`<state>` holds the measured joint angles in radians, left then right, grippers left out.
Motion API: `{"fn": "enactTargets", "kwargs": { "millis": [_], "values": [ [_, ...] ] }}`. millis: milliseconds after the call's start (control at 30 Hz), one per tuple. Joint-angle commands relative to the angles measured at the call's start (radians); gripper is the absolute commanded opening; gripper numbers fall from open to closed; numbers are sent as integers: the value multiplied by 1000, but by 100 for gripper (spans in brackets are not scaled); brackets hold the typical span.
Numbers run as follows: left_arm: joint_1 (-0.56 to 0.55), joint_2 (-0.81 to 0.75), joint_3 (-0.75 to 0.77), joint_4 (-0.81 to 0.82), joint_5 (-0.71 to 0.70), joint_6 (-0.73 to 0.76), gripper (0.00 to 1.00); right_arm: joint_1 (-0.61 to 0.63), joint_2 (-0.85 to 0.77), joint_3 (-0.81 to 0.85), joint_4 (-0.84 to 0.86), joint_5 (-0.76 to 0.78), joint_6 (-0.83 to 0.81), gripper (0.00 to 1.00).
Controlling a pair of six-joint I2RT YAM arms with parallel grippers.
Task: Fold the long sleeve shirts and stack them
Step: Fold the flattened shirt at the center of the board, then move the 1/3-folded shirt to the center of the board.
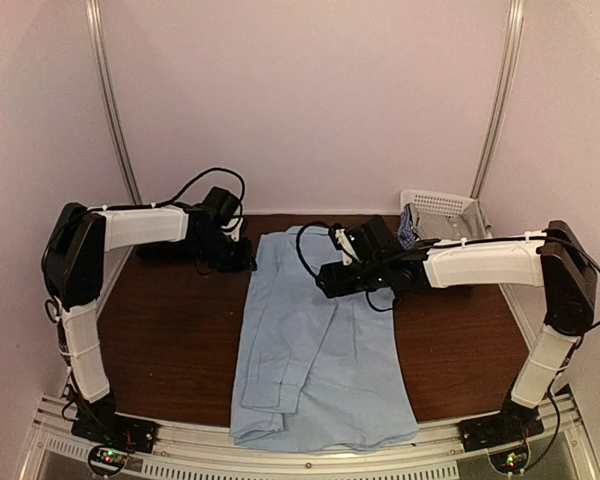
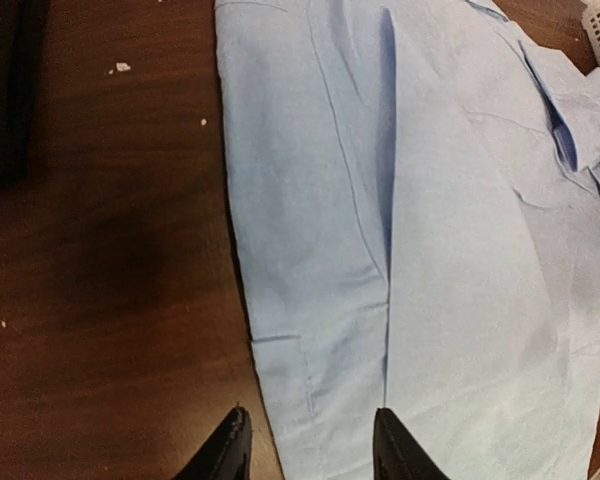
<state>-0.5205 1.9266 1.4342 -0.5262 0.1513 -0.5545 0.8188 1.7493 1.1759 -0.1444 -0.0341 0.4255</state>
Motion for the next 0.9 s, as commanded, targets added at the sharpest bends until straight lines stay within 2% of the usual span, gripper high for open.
{"fn": "enactTargets", "kwargs": {
  "millis": [0,200,400,500,633,767,867],
  "values": [
    [37,126,151,44,-56,58,42,-15,-61,0,-9,30,-14,68],
    [48,280,268,31,-28,77,42,-38,-81,-10,-16,30,-31,68],
    [48,326,247,80,51,73,39,-47,-75,-4,-18,27,-43,68],
    [48,326,220,109,83,60,30,-51,-73,-8,-12,30,-44,68],
    [49,323,206,116,63,47,0,-56,-56,-5,1,30,-38,68],
    [91,317,211,87,27,57,0,-63,-32,22,-2,30,-38,68],
    [145,315,233,63,34,118,0,-68,-18,49,-8,40,-43,68]
  ]
}}
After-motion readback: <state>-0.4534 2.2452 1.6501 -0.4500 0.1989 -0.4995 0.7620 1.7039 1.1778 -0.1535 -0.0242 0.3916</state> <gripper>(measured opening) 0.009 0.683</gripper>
